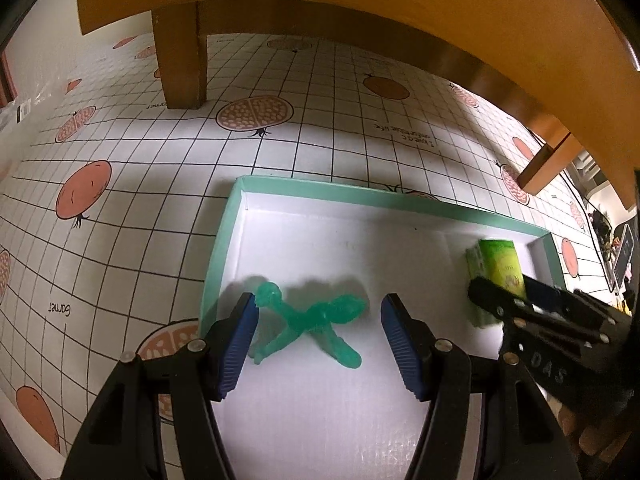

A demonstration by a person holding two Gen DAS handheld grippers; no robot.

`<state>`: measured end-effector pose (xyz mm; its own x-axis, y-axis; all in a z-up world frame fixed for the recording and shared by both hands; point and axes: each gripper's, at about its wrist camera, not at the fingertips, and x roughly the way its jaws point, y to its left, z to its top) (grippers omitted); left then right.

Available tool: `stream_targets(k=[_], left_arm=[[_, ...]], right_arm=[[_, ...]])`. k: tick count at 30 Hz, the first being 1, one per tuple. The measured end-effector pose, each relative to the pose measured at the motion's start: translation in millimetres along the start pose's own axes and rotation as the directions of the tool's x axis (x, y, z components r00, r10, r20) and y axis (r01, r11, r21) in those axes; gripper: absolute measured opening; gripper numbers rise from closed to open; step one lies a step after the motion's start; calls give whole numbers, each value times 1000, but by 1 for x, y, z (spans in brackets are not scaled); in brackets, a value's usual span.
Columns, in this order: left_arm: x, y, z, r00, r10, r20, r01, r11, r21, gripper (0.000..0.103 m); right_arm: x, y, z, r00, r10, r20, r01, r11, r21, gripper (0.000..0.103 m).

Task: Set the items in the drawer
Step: 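Grasp the green toy figure with the left tool while the right tool grasps the tissue box, then lift the figure with the left tool while the right tool carries the tissue box toward the drawer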

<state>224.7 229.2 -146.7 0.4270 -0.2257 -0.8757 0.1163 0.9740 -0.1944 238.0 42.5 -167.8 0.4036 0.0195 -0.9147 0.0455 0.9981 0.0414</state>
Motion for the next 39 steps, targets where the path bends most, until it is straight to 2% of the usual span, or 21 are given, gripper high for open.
stream_targets(k=[2,7,23,32,39], left_arm=[[1,-1,1,1000,16,0,-16,1000,5,64],[1,0,2,999,35,-1,-35,999,8,54],[-13,-7,-22,999,33,-18,-33,999,24,53],[-19,-26,-40,998,40,-41,-38,997,62,53],[-33,-39,-46,999,35,-8,-34,995,96,53]], right_arm=[[-1,-1,-4,1000,-3,1,3,1000,-4,51],[-6,-2,-14,1000,-2,0,2,1000,-7,50],[-18,-4,-42,1000,-8,-8,8,1000,-8,50],[-29,-5,-65,1000,-3,-11,3,1000,-8,50],[-40,-15,-76,1000,11,-15,-10,999,34,50]])
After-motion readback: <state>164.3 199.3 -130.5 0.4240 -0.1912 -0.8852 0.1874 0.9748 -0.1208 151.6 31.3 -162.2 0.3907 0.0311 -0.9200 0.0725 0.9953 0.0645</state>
